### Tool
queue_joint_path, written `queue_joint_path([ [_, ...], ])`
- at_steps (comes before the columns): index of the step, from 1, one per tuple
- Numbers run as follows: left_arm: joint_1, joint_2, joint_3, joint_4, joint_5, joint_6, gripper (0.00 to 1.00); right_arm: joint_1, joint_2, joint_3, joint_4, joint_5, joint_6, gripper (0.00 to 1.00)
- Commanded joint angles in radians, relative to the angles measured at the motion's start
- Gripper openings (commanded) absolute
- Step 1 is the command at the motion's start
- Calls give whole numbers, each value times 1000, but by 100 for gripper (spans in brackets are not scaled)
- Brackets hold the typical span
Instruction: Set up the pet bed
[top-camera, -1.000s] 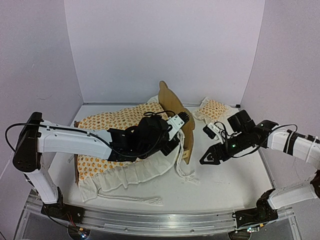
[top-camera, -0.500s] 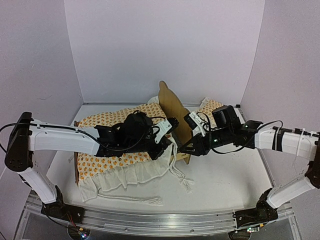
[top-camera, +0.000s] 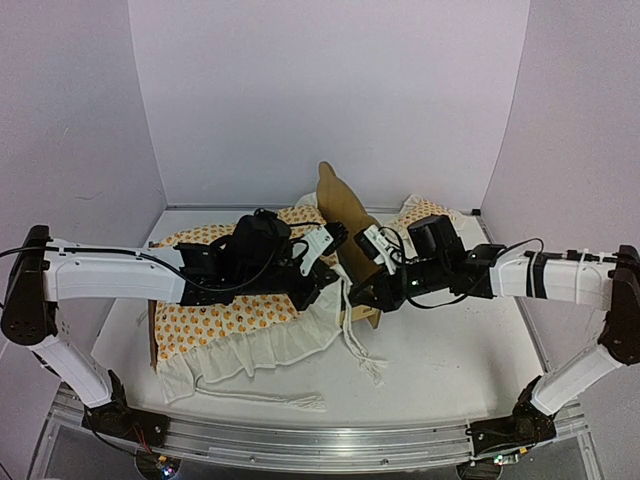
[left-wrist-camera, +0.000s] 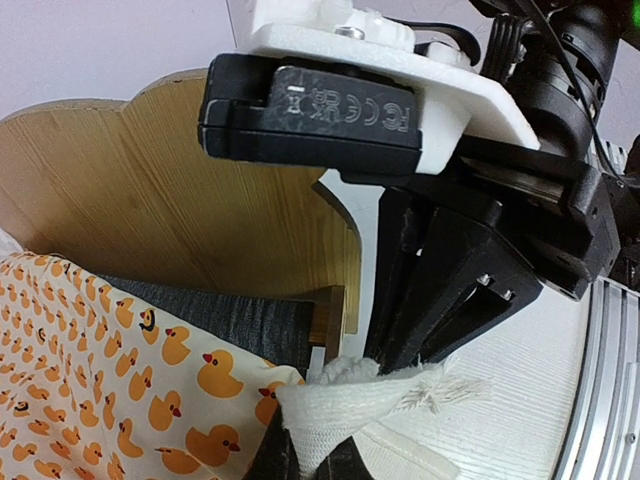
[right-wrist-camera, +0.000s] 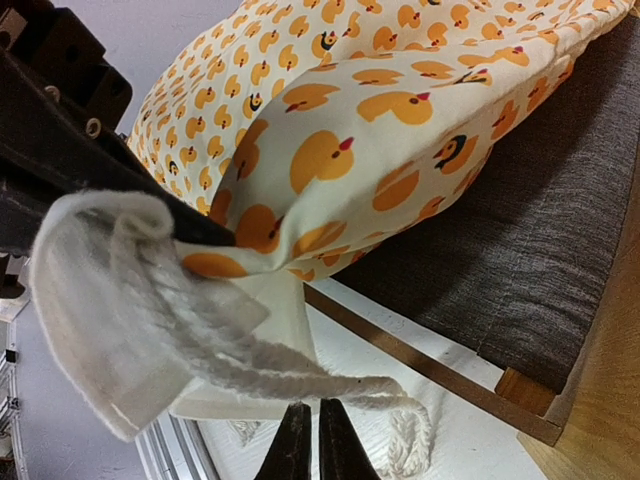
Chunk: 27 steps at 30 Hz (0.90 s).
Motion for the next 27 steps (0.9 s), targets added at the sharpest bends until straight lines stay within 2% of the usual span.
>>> queue_joint_path([
  [1, 2, -55, 1, 37, 31, -13, 0, 19, 27, 61, 65, 48, -18, 12],
  [4, 4, -63, -1, 40, 31, -13, 0, 30, 52, 78, 76, 73, -23, 21],
  [11, 14, -91, -26, 64, -8, -36, 0, 46, 89, 83, 83, 96, -18, 22],
  [13, 21, -104, -41, 81, -21, -41, 0, 52, 88, 54, 99, 106, 18, 20],
  [15, 30, -117, -54, 91, -43, -48, 0, 58, 66, 21, 104, 90, 91, 17],
  [18, 47, -136, -70, 98, -46, -54, 0, 78, 12, -33, 136, 8, 225, 21],
  [21, 58, -153, -81, 103, -36, -48, 0, 93, -43, -72, 278, -195, 477, 22],
  [23, 68, -160, -87, 106, -25, -46, 0, 113, -83, -89, 356, -290, 580, 34],
  [24, 70, -161, -87, 106, -16, -44, 0, 114, -109, -93, 331, -292, 582, 40],
  [25, 72, -161, -90, 106, -9, -39, 0, 106, -145, -85, 218, -255, 521, 46],
  [26, 75, -163, -96, 110, 1, -33, 0, 102, -182, -64, -9, -150, 347, 54],
  [27, 77, -167, -108, 116, 14, -23, 0, 103, -203, -31, -195, -17, 247, 57],
])
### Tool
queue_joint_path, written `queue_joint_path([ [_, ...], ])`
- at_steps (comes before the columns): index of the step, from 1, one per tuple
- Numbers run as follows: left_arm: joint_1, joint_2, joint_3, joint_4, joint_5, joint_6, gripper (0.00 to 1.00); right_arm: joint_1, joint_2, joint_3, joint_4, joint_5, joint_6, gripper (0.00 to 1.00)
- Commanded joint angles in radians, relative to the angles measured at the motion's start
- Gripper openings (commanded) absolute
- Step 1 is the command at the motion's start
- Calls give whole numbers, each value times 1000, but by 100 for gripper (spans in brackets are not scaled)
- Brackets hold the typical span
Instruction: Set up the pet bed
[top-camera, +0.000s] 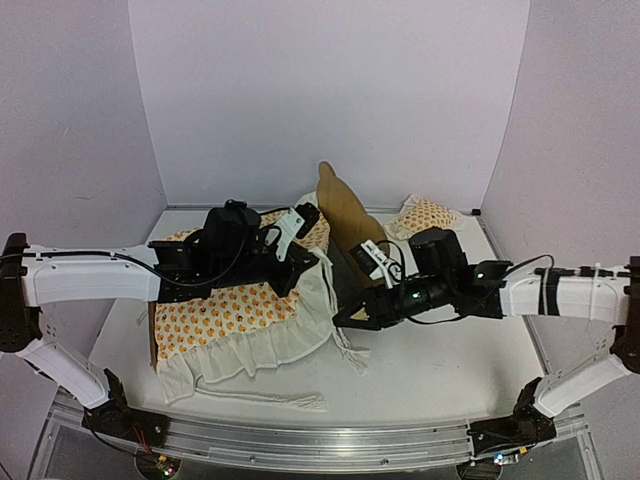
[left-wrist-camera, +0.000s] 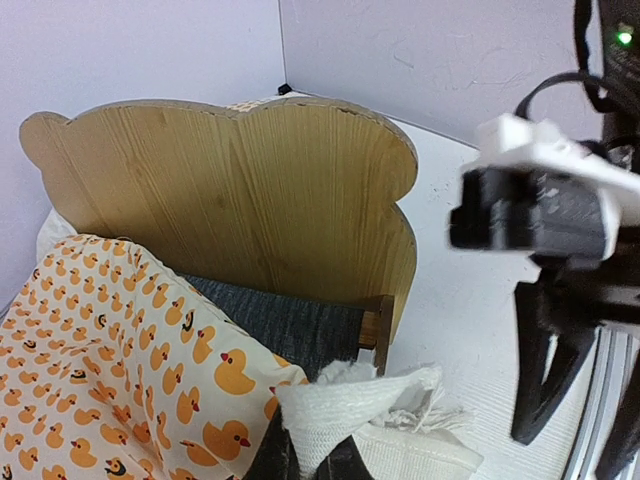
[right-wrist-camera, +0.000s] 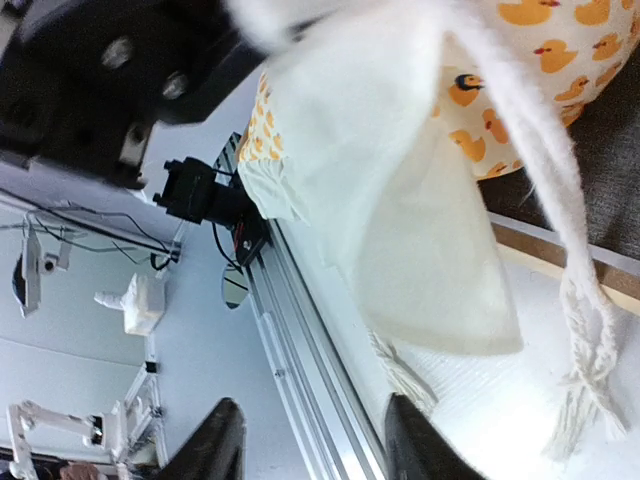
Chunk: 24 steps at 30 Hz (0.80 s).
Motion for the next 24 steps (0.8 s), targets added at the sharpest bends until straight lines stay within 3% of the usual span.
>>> queue_joint_path([
  [1, 13, -56, -31, 81, 48, 30, 0, -2, -138, 115, -466, 285, -229, 56],
  [3, 22, -69, -53, 95, 92, 52, 0, -4, -82, 223, -681, 480, -363, 56],
  [5, 31, -77, -58, 96, 102, 66, 0, -5, -38, 255, -710, 496, -471, 60],
  [9, 53, -94, -58, 100, 135, 80, 0, -5, 32, 227, -494, 409, -576, 64],
  [14, 61, -99, -38, 99, 153, 76, 0, -4, 151, 269, -377, 354, -632, 63],
  [24, 71, -101, -23, 90, 170, 70, 0, -5, 241, 242, -162, 341, -594, 44],
])
